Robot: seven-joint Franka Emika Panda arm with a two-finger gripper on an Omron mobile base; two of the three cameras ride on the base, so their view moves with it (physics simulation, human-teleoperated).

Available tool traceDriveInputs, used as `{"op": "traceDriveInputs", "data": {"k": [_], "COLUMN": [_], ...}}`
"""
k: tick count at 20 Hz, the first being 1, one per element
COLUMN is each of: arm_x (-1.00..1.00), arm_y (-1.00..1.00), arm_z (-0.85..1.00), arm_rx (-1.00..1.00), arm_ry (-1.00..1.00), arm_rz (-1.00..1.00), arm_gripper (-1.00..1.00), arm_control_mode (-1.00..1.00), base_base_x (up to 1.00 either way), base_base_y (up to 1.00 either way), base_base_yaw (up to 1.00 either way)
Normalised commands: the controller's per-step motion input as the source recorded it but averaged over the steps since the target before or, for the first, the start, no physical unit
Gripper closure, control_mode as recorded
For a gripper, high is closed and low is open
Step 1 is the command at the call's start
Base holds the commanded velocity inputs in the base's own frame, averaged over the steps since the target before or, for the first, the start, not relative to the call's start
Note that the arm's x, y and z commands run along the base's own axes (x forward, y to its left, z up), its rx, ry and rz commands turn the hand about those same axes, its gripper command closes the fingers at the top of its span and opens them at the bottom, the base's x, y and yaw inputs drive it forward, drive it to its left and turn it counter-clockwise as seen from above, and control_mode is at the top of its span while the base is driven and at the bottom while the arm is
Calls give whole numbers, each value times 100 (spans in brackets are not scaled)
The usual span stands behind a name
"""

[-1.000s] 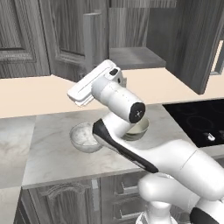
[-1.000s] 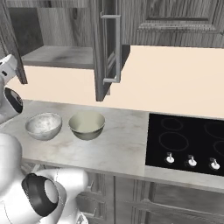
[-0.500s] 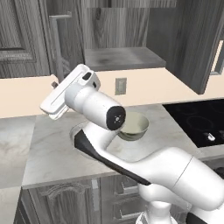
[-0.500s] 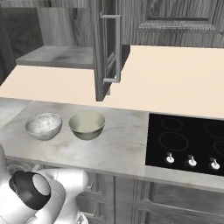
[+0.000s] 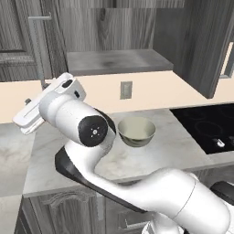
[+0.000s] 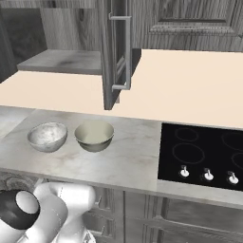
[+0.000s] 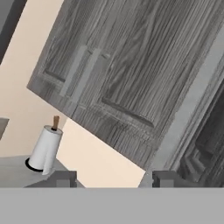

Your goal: Open the cabinet. Pick the bowls from the counter and place them in the cabinet. Then close the cabinet.

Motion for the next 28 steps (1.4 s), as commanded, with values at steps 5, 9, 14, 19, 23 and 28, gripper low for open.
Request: {"op": "traceDriveInputs", "data": {"k": [5, 9, 14, 19, 23, 28], "arm_x": [-89, -72, -17, 0, 6, 33], "arm_y": [-52, -54, -96, -98, -71, 3], "arm_z": [0, 0, 9, 12, 1, -20], "arm_rx": [4, 3, 1, 4, 8, 0], "arm_ry": [0, 0, 0, 0, 0, -14], "arm_rz": [-7, -5, 0, 0, 3, 12], "arm_gripper": [-100, -100, -100, -100, -100, -100], "arm_control_mode": [-100, -100, -100, -100, -100, -100], "base_base_x": [0, 0, 0, 0, 0, 0], "base_base_y": [0, 0, 0, 0, 0, 0], "base_base_yaw": [0, 0, 0, 0, 0, 0]}}
